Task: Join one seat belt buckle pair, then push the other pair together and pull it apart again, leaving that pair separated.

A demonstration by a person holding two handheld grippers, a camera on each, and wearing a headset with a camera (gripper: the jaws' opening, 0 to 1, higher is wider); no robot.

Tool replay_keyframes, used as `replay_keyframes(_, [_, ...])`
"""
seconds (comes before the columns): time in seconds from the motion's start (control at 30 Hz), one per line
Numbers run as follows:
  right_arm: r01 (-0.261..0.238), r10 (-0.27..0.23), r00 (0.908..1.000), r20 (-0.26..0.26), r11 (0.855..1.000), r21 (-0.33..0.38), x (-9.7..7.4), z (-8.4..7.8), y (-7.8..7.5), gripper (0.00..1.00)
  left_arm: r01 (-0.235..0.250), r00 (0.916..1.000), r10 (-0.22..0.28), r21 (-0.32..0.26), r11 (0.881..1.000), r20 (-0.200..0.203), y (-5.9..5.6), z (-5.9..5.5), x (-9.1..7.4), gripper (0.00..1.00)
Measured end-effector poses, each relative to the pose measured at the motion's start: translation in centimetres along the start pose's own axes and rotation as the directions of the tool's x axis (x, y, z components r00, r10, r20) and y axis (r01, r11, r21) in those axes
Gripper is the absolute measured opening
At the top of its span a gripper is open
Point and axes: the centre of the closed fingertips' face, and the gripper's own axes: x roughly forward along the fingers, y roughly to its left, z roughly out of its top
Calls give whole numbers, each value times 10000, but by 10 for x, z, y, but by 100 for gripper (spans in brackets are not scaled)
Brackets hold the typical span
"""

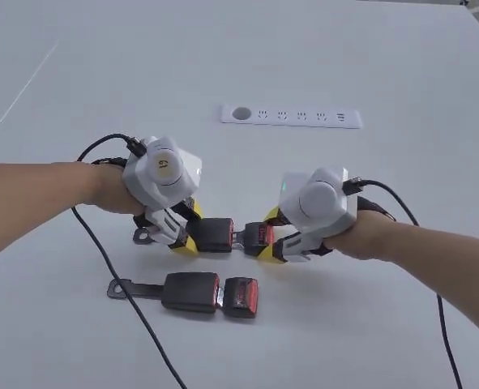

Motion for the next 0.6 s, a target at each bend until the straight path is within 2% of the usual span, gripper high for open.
replay_keyframes(0.13, [-2,2,9999,107,10000,-5,6,7,2,29,5,10000,-5,25,10000,9,1,-1,0,31])
replay_keyframes(0.6, [-66,66,10000,39,9999,94,7,8,1,28,33,9999,-34,83,10000,143,-1,0,1,30])
